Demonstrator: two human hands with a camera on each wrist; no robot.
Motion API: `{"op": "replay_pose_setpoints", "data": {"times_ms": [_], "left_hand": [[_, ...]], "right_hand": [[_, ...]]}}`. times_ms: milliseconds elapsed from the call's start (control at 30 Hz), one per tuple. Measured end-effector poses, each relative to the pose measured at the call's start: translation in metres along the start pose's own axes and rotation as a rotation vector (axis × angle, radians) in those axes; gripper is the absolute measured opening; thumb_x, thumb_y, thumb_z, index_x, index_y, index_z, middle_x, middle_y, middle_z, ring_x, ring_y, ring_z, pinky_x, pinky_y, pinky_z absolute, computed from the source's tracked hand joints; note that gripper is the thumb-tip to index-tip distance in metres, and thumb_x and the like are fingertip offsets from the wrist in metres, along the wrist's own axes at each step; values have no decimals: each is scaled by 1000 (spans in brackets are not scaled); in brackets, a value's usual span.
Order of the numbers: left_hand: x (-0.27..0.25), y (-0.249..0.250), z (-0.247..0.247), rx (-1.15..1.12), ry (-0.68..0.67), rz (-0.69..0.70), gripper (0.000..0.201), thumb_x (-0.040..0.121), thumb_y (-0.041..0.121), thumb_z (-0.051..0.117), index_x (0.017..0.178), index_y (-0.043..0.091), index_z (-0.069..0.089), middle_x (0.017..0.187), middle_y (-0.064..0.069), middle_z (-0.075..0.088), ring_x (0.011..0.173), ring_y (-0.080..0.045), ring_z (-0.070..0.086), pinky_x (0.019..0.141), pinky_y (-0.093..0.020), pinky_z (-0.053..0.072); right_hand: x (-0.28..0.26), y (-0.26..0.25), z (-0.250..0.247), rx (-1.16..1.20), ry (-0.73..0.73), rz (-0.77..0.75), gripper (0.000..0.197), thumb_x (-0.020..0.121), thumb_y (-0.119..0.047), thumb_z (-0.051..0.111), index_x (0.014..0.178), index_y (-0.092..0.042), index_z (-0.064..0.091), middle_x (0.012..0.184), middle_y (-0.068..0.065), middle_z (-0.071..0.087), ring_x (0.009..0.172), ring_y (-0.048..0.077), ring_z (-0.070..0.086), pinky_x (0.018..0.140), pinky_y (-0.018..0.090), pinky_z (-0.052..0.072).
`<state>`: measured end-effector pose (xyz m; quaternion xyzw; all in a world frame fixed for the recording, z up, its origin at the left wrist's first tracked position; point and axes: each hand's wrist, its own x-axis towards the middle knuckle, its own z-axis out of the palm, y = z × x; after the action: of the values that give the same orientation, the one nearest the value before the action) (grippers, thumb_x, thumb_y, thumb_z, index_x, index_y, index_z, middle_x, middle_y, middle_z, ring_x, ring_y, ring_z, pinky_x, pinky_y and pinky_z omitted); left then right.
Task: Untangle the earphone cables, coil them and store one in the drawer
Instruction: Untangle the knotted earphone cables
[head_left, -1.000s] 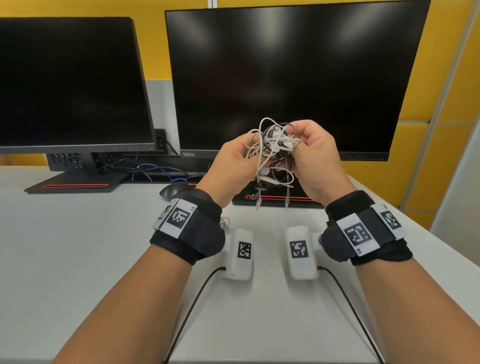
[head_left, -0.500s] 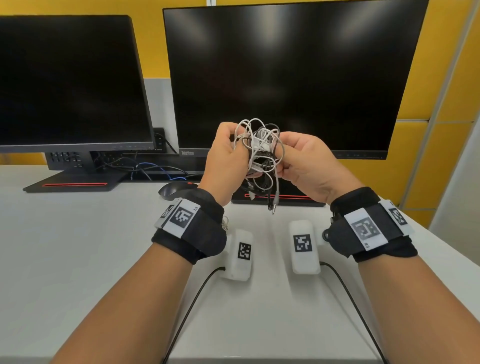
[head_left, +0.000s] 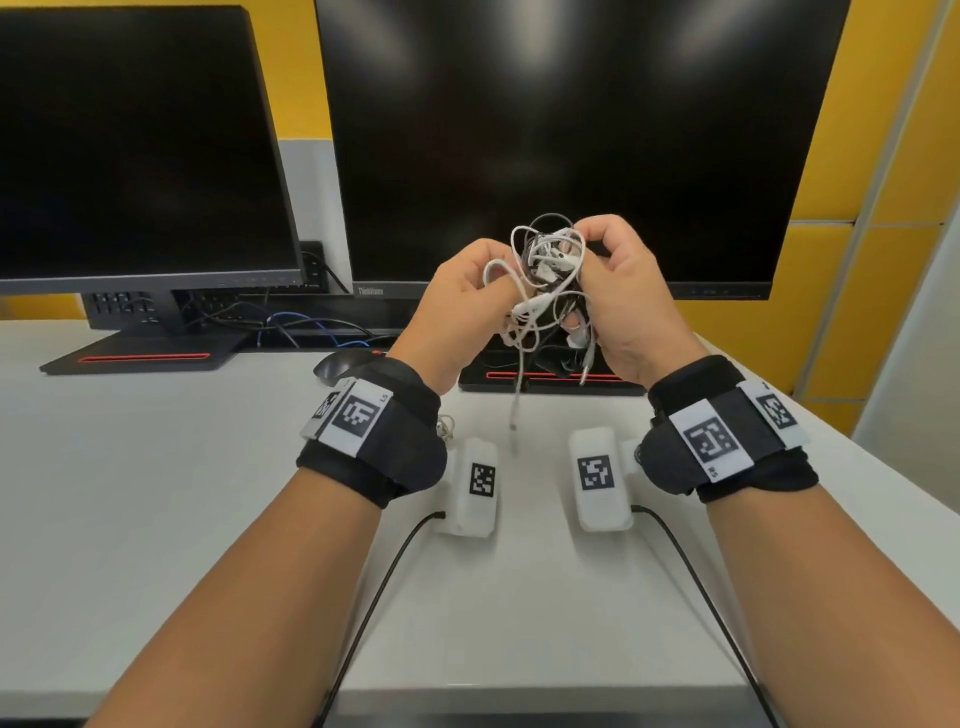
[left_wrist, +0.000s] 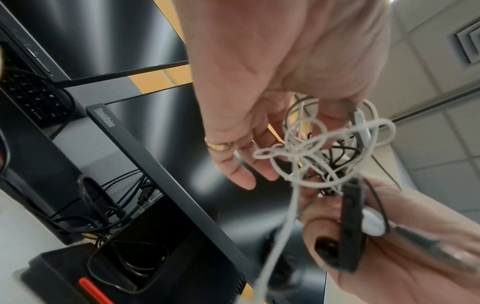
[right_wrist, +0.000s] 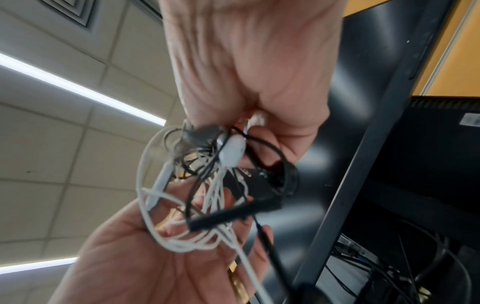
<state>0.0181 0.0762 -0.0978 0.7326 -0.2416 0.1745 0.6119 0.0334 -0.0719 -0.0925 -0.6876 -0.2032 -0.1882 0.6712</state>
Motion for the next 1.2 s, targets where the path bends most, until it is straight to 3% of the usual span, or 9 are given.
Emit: {"op": "replay_pose_setpoints", "data": {"times_ms": [67, 200, 300, 500, 600, 733, 833, 1000, 1200], "left_hand": [[0, -2, 1, 40, -6, 3, 14, 94, 7, 54, 82, 15, 53, 77, -3, 55, 73, -16, 52, 71, -32, 50], [5, -8, -3, 19, 110, 20, 20, 93, 3, 53, 76, 13, 49, 75, -7, 54, 73, -19, 57, 75, -38, 54], [6, -8, -15, -78, 165, 21, 20, 90, -2, 54, 79, 13, 47, 78, -9, 55, 74, -17, 60, 72, -32, 54], [2, 2, -8, -261, -78, -38, 33, 76, 13, 42, 105, 18, 55, 104, -3, 66, 93, -17, 63, 79, -34, 50], [-1, 5, -6, -343, -30, -65, 29, 96, 21, 33, 114, 14, 55, 98, -8, 70, 89, -20, 66, 82, -37, 50], [3, -1, -3, 34, -65, -40, 23, 98, 21, 51, 109, 5, 62, 94, -7, 66, 85, -18, 65, 81, -37, 57], [-1, -4, -3, -31, -161, -59, 16, 96, 17, 57, 108, 8, 62, 91, 2, 68, 85, -9, 66, 75, -23, 54], [-3, 0, -5, 18, -231, -44, 3, 95, 13, 58, 97, 11, 59, 91, -5, 66, 85, -14, 64, 83, -29, 54], [2, -5, -5, 13, -39, -22, 11, 97, 7, 47, 102, -1, 51, 87, -12, 57, 77, -19, 57, 70, -31, 51]], "right_hand": [[1, 0, -1, -20, 37, 3, 9, 102, -17, 49, 95, -17, 55, 88, 8, 64, 69, 15, 61, 52, 24, 49], [4, -1, -6, 9, 27, 29, 15, 101, -21, 52, 90, -13, 58, 97, 15, 66, 82, 21, 64, 75, 39, 57], [3, -7, -17, 169, 26, 66, 13, 100, -16, 52, 89, -14, 58, 83, 8, 65, 67, 17, 61, 57, 31, 51], [-1, -7, -16, 179, -32, 60, 19, 96, 0, 49, 94, -13, 62, 80, 9, 68, 58, 16, 58, 43, 22, 45], [-2, -7, -12, 151, -45, 53, 23, 96, 3, 49, 95, -14, 65, 86, 9, 69, 71, 18, 66, 55, 26, 53], [-2, -2, -10, 75, -63, -30, 16, 93, -2, 59, 95, -14, 69, 86, 4, 72, 84, 21, 67, 77, 38, 55], [-2, -2, -13, 61, -25, -64, 12, 91, -3, 64, 92, -14, 67, 85, 5, 71, 81, 18, 69, 75, 33, 58], [-2, 0, -14, 2, -54, -77, 8, 92, -8, 64, 93, -15, 67, 87, 12, 69, 79, 20, 70, 70, 30, 58], [-3, -1, -14, 93, -175, 46, 10, 96, -11, 57, 97, -7, 66, 86, 6, 71, 79, 18, 69, 73, 32, 59]]}}
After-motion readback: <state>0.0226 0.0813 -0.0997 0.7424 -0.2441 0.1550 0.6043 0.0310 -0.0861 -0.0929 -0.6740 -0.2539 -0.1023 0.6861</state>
